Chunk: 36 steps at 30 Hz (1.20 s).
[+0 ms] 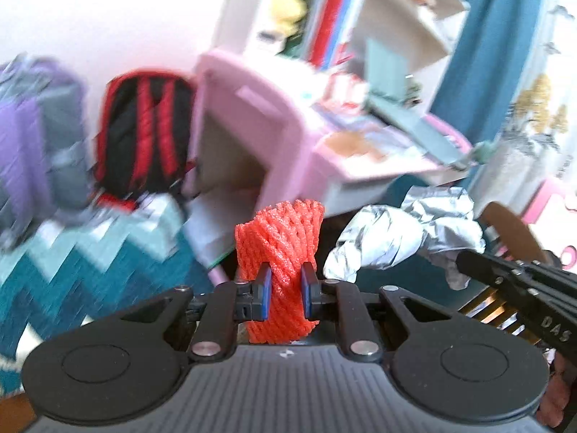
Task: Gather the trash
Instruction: 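Carry the orange net and grey paper up to the teal wastebasket, then open both tools to drop the net and paper into the wastebasket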
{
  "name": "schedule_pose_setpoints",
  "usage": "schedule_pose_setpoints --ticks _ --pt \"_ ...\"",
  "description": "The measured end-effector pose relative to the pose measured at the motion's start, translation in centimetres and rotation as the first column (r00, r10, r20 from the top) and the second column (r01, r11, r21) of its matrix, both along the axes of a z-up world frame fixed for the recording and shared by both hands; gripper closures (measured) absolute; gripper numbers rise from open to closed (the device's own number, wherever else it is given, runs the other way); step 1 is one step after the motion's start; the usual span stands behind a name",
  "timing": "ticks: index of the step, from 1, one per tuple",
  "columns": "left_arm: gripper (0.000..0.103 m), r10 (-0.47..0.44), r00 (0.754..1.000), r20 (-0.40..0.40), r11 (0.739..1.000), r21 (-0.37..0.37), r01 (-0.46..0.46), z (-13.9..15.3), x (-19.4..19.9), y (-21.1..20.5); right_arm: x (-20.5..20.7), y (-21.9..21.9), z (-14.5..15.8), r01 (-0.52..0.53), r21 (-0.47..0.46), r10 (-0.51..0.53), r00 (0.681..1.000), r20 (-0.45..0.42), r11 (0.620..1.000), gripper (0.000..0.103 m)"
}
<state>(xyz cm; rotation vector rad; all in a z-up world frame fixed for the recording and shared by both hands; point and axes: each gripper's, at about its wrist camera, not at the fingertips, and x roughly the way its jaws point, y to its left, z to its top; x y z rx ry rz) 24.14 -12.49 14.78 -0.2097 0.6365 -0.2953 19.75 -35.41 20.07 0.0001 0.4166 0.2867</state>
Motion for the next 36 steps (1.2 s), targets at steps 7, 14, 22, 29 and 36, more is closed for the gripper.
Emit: schedule_pose_setpoints --ticks 7,14,22,29,36 --pt "0.087 -0.122 0.989 0.081 0.992 0.029 0.12 4.6 2.9 -8.4 1.6 -6.3 1.6 0.149 -0.033 -0.148 0.989 0.028 0.988 0.1" --pt "0.087 -0.221 0.971 0.087 0.975 0.059 0.216 5.3 5.9 -16.4 3.5 -10.9 0.9 0.234 -0.074 -0.235 0.972 -0.013 0.969 0.1" --pt "0.087 -0.285 0.959 0.003 0.953 0.112 0.283 2.5 9.6 -22.8 5.2 -12.5 -1.8 0.221 -0.161 -0.238 0.966 -0.1 0.962 0.1" --pt "0.087 -0.298 0.95 -0.09 0.937 0.165 0.309 -0.5 12.0 -25.6 7.2 -12.4 -3.4 0.187 -0.189 -0.221 0.959 -0.176 0.964 0.1" --pt "0.086 -0.313 0.931 -0.189 0.921 0.179 0.346 -3.2 13.7 -26.6 8.7 -12.5 -4.7 0.171 -0.182 -0.212 0.948 -0.238 0.968 0.095"
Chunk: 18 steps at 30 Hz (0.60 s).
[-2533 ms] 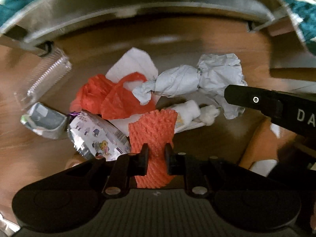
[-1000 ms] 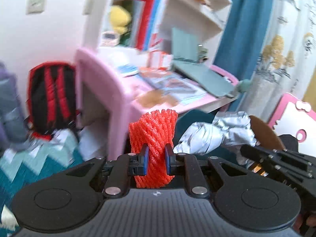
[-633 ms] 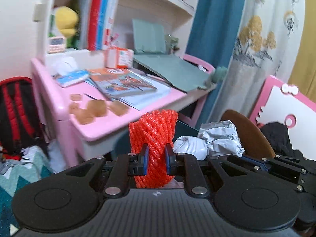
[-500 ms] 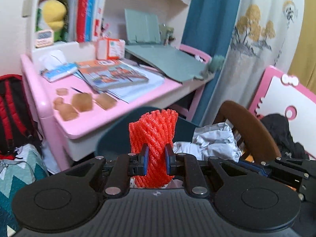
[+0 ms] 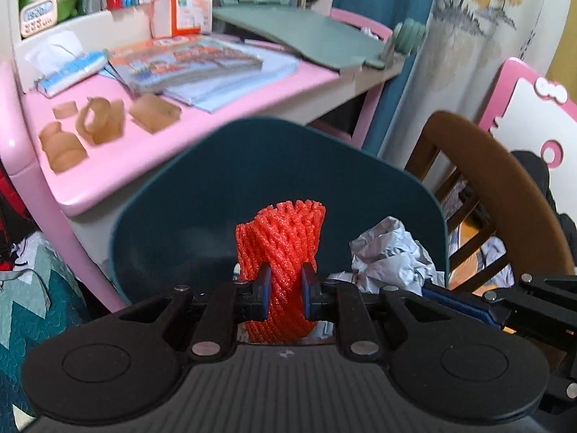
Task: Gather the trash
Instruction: 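Open both tools to drop the net and paper into the wastebasket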
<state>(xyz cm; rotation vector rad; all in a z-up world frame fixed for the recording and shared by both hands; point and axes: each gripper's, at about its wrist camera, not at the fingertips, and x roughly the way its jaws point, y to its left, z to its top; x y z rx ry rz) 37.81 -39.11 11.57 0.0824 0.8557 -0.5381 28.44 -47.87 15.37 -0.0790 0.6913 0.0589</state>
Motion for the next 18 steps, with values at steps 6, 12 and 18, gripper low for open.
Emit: schedule_pose_setpoints --ticks 6,12,18 --pt "0.085 -0.001 1.0 -0.026 1.0 0.017 0.001 -1.0 0.7 -0.2 0.5 -0.6 -0.5 0.013 0.032 -0.012 1.0 -0.021 0.999 0.084" --pt "0.08 -0.003 1.0 -0.022 1.0 0.012 0.003 -1.1 0.7 0.1 0.4 -0.7 -0.5 0.011 0.043 -0.01 0.999 -0.032 0.999 0.073" --pt "0.041 -0.001 1.0 -0.001 1.0 -0.015 0.001 -0.1 -0.2 0.4 -0.9 -0.3 0.6 0.006 0.036 -0.006 1.0 -0.012 0.999 0.07"
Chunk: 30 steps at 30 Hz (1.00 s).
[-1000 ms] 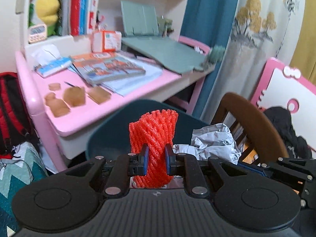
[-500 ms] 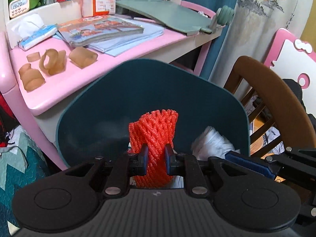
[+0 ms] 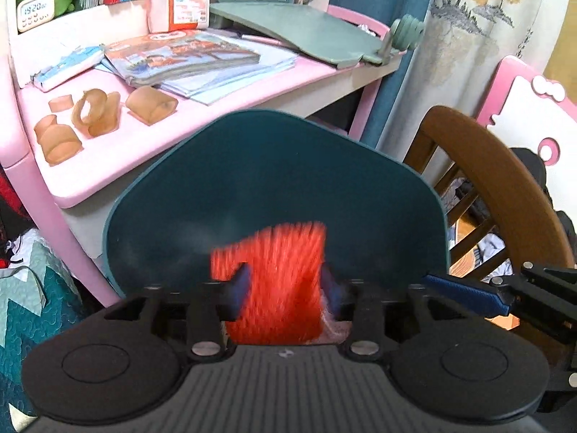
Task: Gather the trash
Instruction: 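Open both tools to drop the net and paper into the wastebasket, then move both tools back down to the remaining trash under the bed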
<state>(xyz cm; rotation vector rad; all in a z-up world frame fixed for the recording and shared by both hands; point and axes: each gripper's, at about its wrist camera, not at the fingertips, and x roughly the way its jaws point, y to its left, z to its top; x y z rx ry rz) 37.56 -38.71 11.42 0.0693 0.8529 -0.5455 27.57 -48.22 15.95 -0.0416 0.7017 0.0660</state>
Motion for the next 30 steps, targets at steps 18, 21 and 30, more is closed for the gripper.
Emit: schedule_pose_setpoints --ticks 18,21,30 --pt "0.025 0.039 0.994 0.103 0.998 -0.052 -0.034 5.4 -7.1 6.1 -7.0 3.3 5.4 -0.058 -0.007 0.059 0.995 0.086 0.998 0.066" --pt "0.025 0.053 0.993 0.108 0.997 -0.064 -0.046 5.9 -8.5 8.3 -8.0 4.7 6.1 -0.081 -0.014 0.082 0.992 0.093 0.997 0.063" --pt "0.016 0.13 0.985 0.114 0.989 -0.086 -0.121 5.9 -12.7 16.3 -9.6 10.5 6.3 -0.168 -0.01 0.168 0.982 0.08 0.986 0.059"
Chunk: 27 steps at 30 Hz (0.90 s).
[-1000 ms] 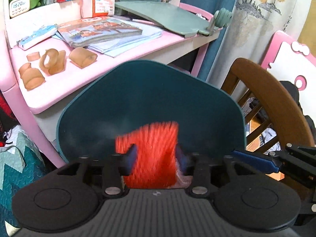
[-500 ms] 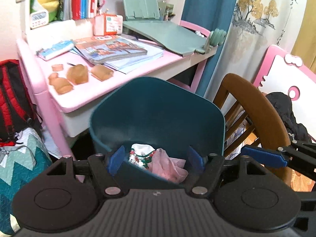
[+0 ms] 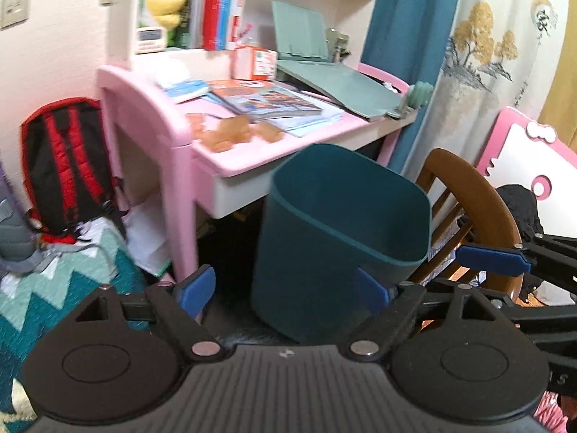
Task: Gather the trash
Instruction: 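Move both tools back down to the remaining trash under the bed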
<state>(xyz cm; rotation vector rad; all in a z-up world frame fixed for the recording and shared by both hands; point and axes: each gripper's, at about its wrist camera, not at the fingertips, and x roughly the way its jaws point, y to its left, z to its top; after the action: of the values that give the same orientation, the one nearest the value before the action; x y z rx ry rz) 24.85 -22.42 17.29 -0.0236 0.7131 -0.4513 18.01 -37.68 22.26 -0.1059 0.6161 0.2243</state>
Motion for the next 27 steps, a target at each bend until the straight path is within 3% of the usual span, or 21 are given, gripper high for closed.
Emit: schedule_pose_setpoints --ticks 4,12,18,22,27 --pt "0.006 0.052 0.999 -0.003 0.999 -0.014 -0.052 -0.6 -1.5 4.0 0.2 3.2 -0.8 -0.067 0.027 0.068 0.998 -0.016 0.997 0.058" --pt "0.0 0.207 0.978 -0.039 0.977 -0.046 -0.209 -5.1 -3.3 14.7 2.9 11.7 -6.2 -0.212 0.074 0.218 0.972 -0.085 0.974 0.057" --pt "0.0 0.313 0.948 -0.058 0.95 0.018 -0.312 -11.2 -3.6 22.3 4.9 19.2 -13.1 -0.336 0.107 0.35 0.92 -0.175 0.936 0.056" --pt "0.0 0.364 0.918 -0.157 0.931 0.043 -0.362 -16.5 -3.0 27.0 6.5 23.7 -18.2 -0.361 0.113 0.378 0.879 -0.292 0.926 0.056" --pt "0.0 0.424 0.87 -0.251 0.906 0.105 -0.411 -23.8 -1.9 31.6 9.0 27.7 -26.3 -0.321 0.148 0.352 0.808 -0.473 0.935 0.056"
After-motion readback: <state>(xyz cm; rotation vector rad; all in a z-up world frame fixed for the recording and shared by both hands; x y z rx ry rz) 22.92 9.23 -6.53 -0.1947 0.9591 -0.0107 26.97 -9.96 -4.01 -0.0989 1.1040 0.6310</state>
